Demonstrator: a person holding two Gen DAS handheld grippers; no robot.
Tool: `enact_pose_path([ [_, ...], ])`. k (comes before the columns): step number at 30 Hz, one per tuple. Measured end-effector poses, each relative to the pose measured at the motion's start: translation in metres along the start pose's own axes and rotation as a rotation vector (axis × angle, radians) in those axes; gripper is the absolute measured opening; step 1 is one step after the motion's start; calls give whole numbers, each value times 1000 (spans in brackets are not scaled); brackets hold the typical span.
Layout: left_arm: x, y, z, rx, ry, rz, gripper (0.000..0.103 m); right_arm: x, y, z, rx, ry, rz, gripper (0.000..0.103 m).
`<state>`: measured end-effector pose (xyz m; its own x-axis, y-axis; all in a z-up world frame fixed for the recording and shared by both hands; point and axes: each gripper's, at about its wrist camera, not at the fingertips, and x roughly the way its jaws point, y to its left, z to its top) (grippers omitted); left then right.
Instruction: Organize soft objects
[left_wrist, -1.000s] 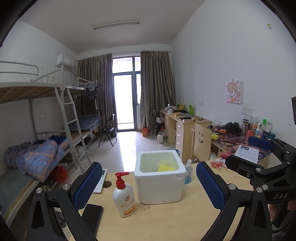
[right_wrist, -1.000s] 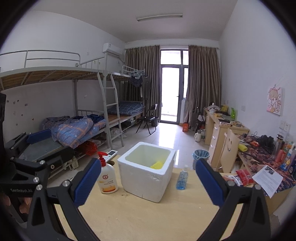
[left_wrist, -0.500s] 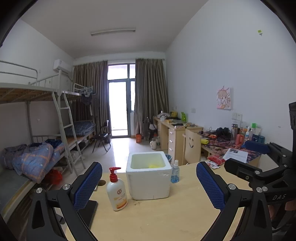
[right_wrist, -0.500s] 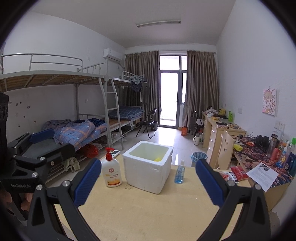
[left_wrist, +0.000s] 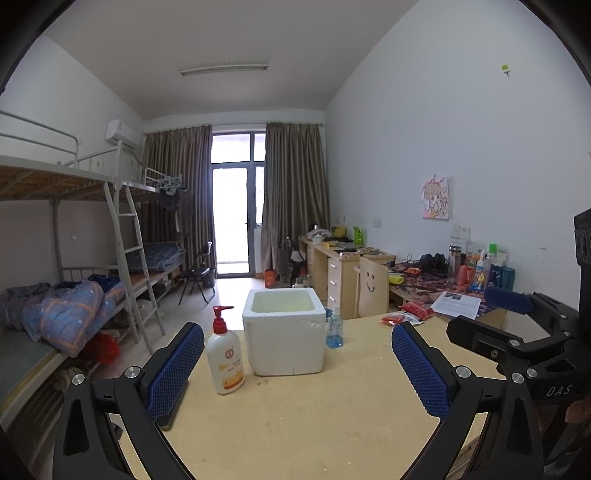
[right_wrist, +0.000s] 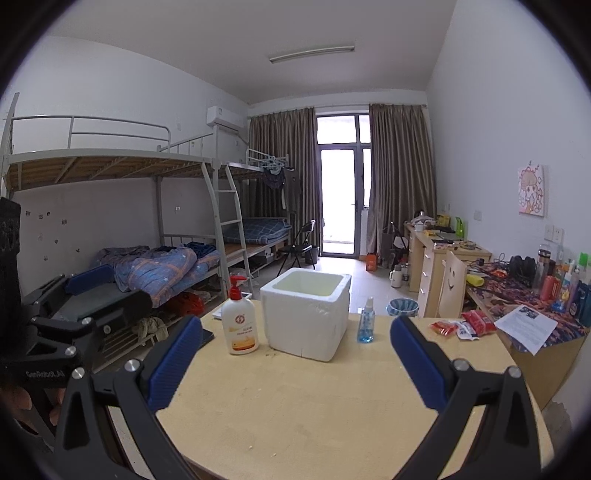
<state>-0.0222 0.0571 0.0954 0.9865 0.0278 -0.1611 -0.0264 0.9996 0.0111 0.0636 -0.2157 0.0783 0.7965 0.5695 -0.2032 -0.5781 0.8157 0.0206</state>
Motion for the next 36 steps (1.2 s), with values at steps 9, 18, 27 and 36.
enact_pose_path([
  [9, -15, -5, -27, 5, -37, 6, 102, -19, 10, -31, -5, -43, -29, 103],
  [18, -22, -5, -49, 1, -64, 63, 102, -33, 11, -47, 1, -74, -100, 103],
  [27, -19, 3, -72, -17, -57, 116, 102, -33, 8, -71, 11, -75, -159, 103],
  [36, -5, -1, -93, 9, -23, 149, 102, -34, 6, -86, -1, -73, -174, 103],
])
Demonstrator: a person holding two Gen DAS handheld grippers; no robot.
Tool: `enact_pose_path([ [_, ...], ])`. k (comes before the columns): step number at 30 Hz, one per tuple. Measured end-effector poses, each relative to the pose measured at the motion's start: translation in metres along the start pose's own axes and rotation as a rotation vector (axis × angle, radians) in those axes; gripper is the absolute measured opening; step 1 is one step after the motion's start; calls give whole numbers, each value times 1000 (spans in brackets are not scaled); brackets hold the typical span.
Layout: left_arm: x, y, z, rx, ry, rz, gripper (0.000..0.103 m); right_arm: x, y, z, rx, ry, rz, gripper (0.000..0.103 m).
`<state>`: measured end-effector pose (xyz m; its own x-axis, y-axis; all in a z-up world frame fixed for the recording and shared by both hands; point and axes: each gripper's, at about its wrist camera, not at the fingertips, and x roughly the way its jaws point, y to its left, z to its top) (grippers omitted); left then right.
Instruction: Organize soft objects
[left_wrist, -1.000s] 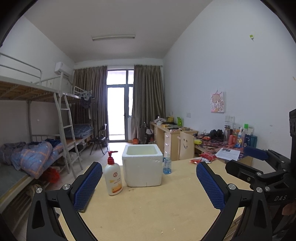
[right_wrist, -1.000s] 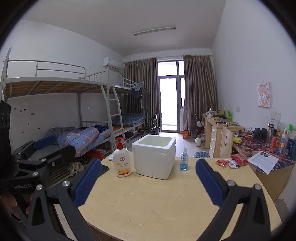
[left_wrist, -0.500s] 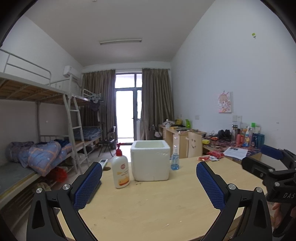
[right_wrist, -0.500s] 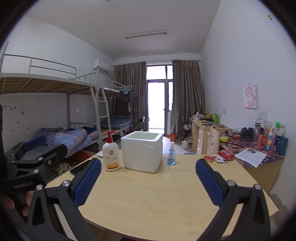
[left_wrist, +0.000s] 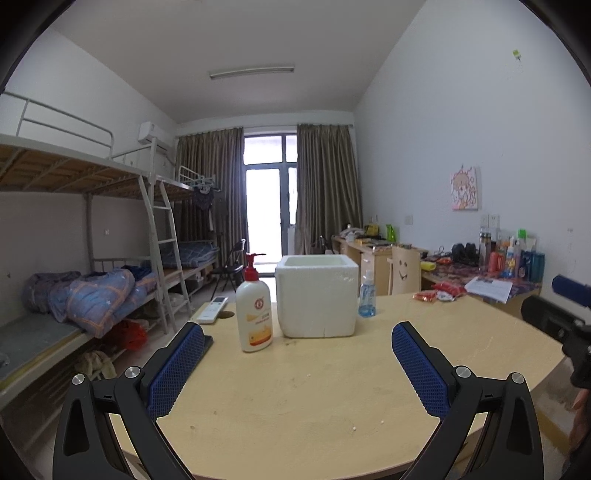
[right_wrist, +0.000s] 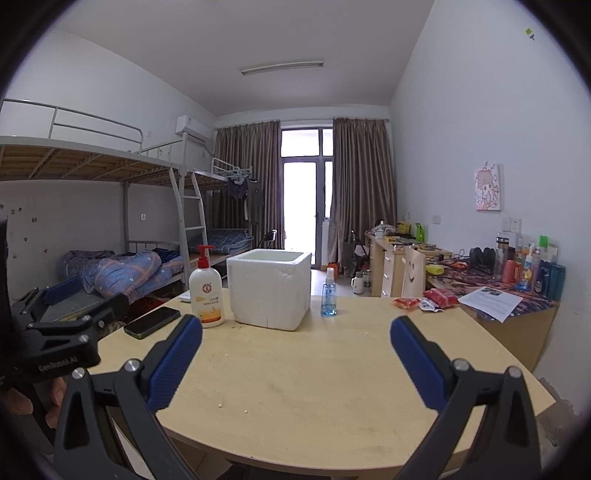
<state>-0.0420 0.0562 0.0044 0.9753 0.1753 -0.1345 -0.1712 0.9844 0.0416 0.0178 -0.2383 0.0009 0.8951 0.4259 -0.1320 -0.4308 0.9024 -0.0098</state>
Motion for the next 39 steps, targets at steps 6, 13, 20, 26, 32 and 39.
enact_pose_path([
  [6, -7, -2, -6, 5, -16, -24, 102, 3, -2, -9, 21, 14, 0, 103],
  [13, -6, -6, -8, 14, -6, -35, 102, 5, -1, -14, 20, 25, 2, 103],
  [20, -7, -5, -6, 7, -2, -30, 102, 6, -5, -15, 34, 35, 9, 103],
  [26, -4, -2, -6, 3, 8, -27, 102, 9, -7, -15, 36, 36, 5, 103],
  [32, -6, -1, -6, 13, -2, -13, 102, 10, -6, -16, 35, 40, 6, 103],
  [39, -5, -2, -7, 13, 5, -17, 102, 12, -8, -17, 38, 47, 2, 103],
])
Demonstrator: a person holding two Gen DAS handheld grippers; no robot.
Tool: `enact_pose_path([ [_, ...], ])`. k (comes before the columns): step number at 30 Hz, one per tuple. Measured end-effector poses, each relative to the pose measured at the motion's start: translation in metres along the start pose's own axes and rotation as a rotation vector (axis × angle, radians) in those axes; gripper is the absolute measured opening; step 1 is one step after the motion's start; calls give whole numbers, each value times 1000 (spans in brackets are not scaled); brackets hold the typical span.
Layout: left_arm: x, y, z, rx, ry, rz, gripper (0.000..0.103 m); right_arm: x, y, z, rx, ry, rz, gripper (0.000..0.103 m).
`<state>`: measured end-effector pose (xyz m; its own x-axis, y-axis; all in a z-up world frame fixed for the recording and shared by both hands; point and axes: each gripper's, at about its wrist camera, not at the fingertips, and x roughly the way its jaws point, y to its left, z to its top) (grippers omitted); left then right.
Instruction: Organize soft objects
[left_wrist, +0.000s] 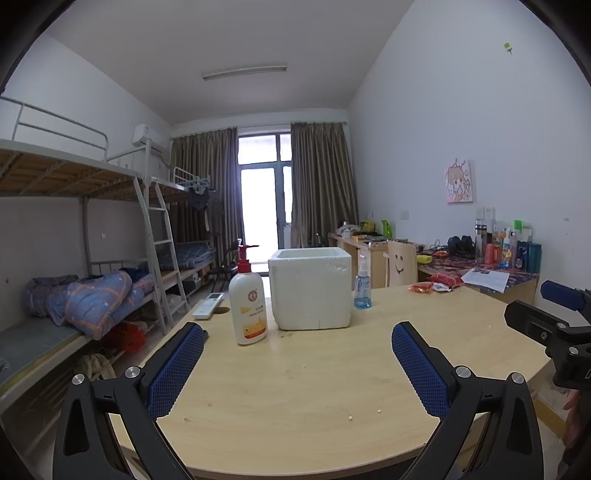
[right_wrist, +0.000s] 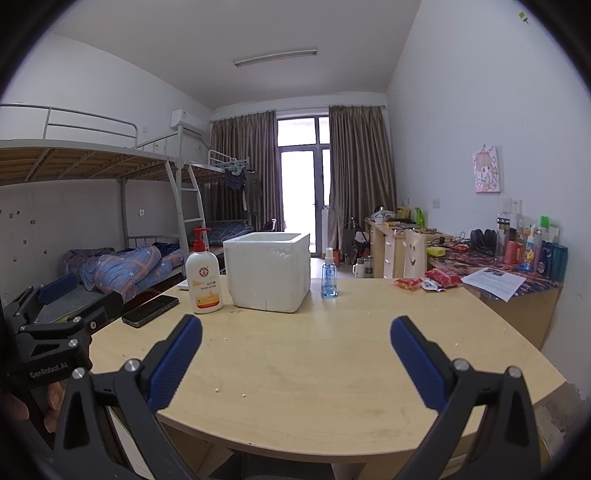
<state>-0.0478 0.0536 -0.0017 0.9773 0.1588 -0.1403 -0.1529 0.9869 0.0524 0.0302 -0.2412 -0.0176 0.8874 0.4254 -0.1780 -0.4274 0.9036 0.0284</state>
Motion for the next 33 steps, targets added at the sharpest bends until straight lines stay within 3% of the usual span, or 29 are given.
enact_pose_path([
  [33, 0, 2, -2, 7, 19, -6, 102, 0, 1, -2, -5, 8, -4, 103],
])
